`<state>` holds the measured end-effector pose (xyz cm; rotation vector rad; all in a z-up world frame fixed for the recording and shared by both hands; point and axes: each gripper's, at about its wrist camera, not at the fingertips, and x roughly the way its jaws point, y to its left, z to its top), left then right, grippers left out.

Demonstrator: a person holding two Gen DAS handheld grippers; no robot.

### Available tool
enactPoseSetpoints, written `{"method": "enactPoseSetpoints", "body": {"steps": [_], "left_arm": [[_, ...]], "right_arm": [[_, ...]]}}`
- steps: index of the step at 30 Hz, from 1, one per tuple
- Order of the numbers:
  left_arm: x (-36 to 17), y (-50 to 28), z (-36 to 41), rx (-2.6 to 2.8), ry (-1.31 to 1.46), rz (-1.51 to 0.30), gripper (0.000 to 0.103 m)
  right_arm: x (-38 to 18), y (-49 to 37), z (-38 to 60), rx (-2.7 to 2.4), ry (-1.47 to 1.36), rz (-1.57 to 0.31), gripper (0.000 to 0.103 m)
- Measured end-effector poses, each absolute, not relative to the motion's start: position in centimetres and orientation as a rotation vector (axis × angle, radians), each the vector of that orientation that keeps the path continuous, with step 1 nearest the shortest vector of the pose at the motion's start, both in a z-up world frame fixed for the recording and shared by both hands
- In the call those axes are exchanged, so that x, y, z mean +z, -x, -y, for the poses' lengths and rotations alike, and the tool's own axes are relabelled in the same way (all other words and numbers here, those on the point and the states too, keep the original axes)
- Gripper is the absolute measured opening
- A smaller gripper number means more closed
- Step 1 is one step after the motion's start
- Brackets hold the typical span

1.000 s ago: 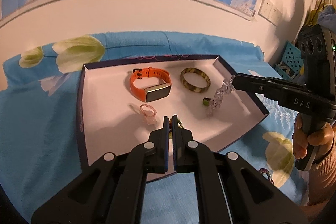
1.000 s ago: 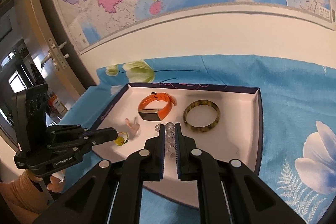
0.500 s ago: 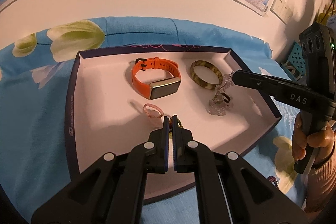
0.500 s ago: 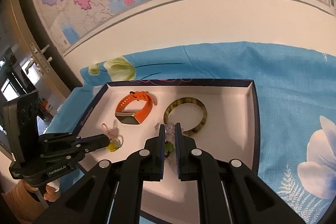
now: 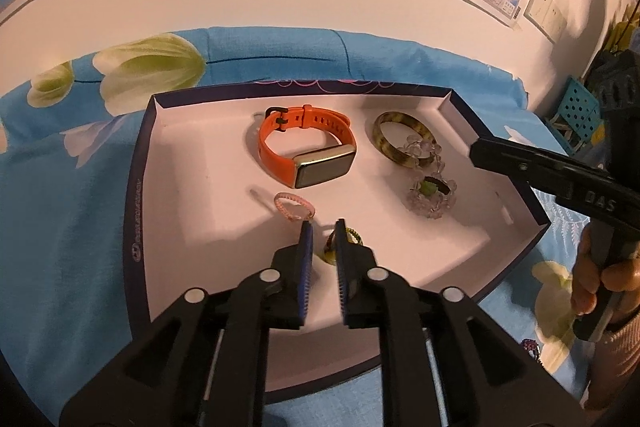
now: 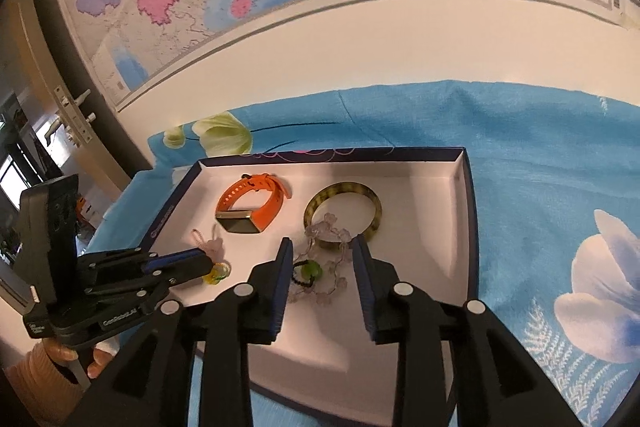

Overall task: Organize jewelry
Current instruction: 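Carry the yellow ring into the box with the left tool while the right carries the bracelet there, then open both tools to release the items and lift away from the box, then grasp the maroon beaded bracelet with the right tool and lift it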

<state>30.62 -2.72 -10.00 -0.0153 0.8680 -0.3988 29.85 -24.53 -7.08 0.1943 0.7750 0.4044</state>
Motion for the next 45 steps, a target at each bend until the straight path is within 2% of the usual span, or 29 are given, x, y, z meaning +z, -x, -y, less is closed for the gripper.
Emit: {"method": "enactPoseSetpoints", "body": {"steps": [2, 4, 9, 12, 20, 39, 45], "left_arm": [[-9.6, -30.2, 2.7, -0.399, 0.003, -0.845, 0.019], [-9.0, -29.6, 2.6, -0.403, -0.002, -0.823, 0.027], [-7.2, -27.6, 2.1, -0.407, -0.02, -0.762, 0.029], [-6.1, -25.8, 1.6, -0.424, -0.024, -0.715, 0.034], [-4.6, -21.1, 0.2, -0.436, -0.025, -0.652, 0.035], [-8.1, -14.5, 0.3, -0.444, -0.06, -0.696, 0.04], [-8.7, -13.6, 0.4, -0.445, -0.064, -0.713, 0.04]], "right_arm": [[-6.6, -29.0, 24.5, 0.406, -0.183, -0.76, 0.035], [-6.3, -28.2, 24.7, 0.414, -0.176, -0.748, 0.047], [-5.1, -25.8, 25.0, 0.432, -0.159, -0.712, 0.05], [-4.6, -24.3, 25.2, 0.45, -0.148, -0.699, 0.051], [-4.9, -20.4, 24.6, 0.488, -0.069, -0.709, 0.051], [-9.0, -14.9, 24.3, 0.492, 0.018, -0.815, 0.05], [-9.9, -14.9, 24.3, 0.484, 0.033, -0.847, 0.041]]}}
